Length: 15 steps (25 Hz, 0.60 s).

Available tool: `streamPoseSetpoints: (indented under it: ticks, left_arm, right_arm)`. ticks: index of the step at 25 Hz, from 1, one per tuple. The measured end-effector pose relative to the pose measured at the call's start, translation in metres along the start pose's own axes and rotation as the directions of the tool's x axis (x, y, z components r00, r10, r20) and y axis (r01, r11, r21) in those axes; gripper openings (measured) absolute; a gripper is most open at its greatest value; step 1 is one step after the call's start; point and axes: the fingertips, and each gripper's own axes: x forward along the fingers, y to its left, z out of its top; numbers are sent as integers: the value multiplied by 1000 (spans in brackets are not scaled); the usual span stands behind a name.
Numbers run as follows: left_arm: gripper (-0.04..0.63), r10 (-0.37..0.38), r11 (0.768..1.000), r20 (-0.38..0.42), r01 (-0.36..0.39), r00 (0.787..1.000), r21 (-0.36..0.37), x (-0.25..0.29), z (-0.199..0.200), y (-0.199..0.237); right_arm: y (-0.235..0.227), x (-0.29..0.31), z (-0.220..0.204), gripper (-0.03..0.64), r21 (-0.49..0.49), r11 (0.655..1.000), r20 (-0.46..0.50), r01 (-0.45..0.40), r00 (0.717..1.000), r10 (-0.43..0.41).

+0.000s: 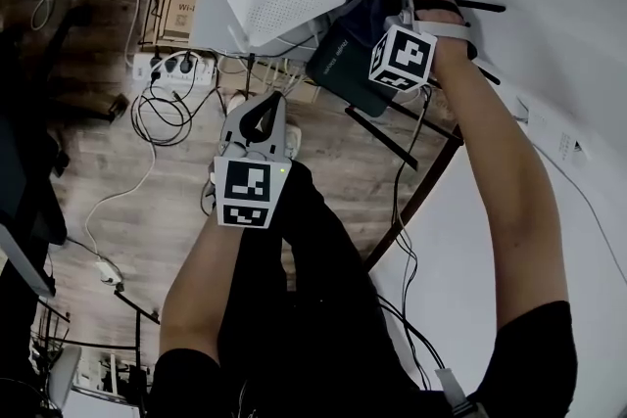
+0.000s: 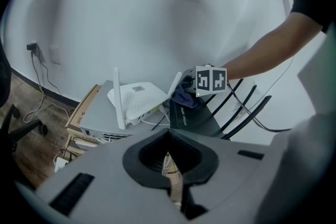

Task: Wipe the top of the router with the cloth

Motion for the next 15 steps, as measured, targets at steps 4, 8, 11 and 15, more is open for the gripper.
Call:
streamPoseSetpoints:
  ticks: [4,8,11,15]
  left_arm:
    - [-6,7,1000,9,-7,1000,-8,0,4,4]
    - [-6,3,1000,11,-3,1000,-7,2,4,4]
    - [-6,0,1000,10,0,1000,-9,2,4,2]
    - [-6,-8,1000,7,8,1000,-4,3,4,-2]
  right_arm:
    - [8,-9,8,17,91,995,23,-46,999,44]
    - [15,-15,13,17,180,981,45,-66,997,59]
    - [18,-19,16,16,243,966,54,-90,995,79]
    - [23,-24,21,16,258,959,69,-119,992,105]
